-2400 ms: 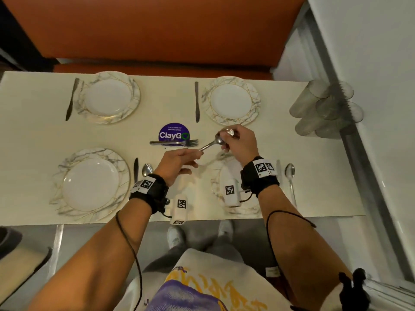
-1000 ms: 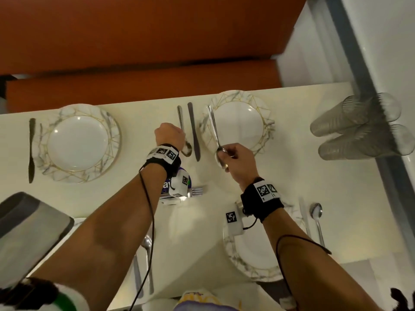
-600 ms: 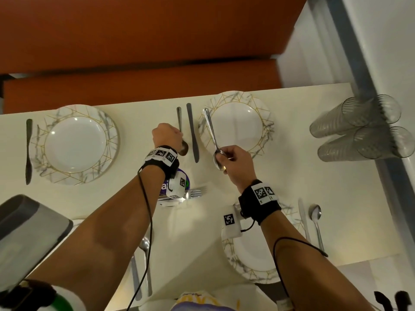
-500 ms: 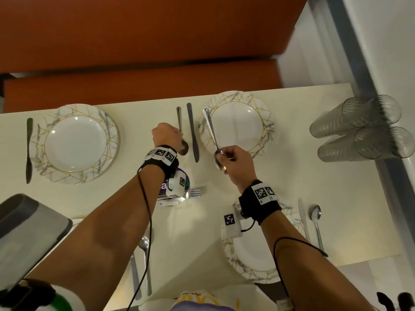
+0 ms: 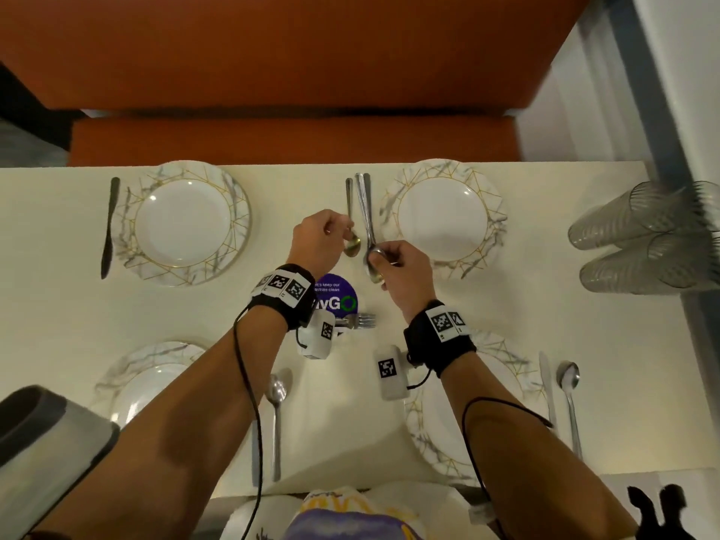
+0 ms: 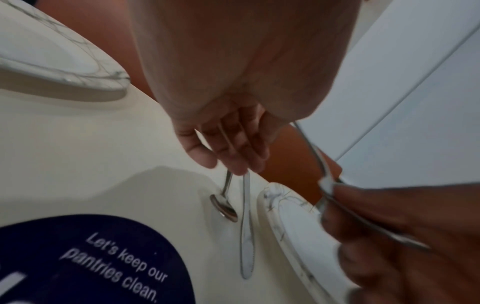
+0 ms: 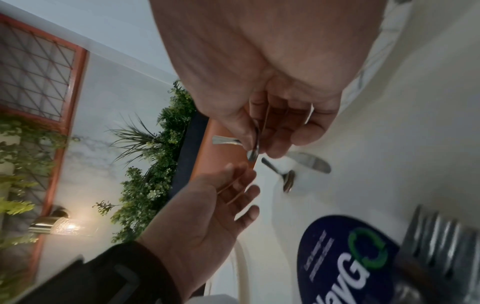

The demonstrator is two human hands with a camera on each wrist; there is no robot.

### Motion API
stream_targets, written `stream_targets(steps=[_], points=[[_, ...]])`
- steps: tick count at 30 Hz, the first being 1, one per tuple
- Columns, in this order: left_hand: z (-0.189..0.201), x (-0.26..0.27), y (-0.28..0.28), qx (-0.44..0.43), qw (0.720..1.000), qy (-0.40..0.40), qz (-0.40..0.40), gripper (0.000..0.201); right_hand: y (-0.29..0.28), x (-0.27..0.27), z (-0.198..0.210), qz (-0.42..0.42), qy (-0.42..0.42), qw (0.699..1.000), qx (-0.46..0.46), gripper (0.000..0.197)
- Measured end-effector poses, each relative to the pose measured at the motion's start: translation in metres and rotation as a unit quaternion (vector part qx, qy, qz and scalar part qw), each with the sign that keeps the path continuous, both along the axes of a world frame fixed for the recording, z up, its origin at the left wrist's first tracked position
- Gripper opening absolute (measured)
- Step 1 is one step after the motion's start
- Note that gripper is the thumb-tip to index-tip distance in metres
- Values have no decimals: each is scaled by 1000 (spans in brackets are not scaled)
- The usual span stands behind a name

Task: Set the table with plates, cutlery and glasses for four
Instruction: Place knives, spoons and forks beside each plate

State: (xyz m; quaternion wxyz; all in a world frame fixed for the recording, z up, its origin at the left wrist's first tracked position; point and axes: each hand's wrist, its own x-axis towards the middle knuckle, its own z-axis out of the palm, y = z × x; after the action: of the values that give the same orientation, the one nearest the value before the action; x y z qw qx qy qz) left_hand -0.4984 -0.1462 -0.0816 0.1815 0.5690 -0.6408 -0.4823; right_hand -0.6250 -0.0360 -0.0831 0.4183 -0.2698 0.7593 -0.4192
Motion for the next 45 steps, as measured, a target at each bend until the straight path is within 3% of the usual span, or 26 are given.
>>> stream_targets(steps=[3, 7, 15, 26, 35, 41, 45], points=[[11, 20, 13, 2, 998, 60, 9, 26, -6, 29, 11, 15, -17, 999, -25, 4], [13, 64, 22, -23, 995, 86, 47, 7, -16, 73, 17, 42, -6, 998, -42, 10], [24, 193, 10, -8, 986, 131, 103, 13, -33, 197, 33, 84, 1, 996, -41, 10], [24, 371, -64, 3, 988, 80, 133, 15, -70, 348, 40, 134, -23, 990, -31, 23], [-13, 430, -131, 19, 987, -64, 147, 22, -82, 365, 21, 132, -5, 991, 17, 21], [-31, 432, -163, 34, 981, -146, 119, 23, -86, 350, 13, 100, -10, 994, 41, 22], [-36, 427, -171, 23, 981, -157, 108, 22, -88, 340, 9, 78, -16, 996, 47, 23]])
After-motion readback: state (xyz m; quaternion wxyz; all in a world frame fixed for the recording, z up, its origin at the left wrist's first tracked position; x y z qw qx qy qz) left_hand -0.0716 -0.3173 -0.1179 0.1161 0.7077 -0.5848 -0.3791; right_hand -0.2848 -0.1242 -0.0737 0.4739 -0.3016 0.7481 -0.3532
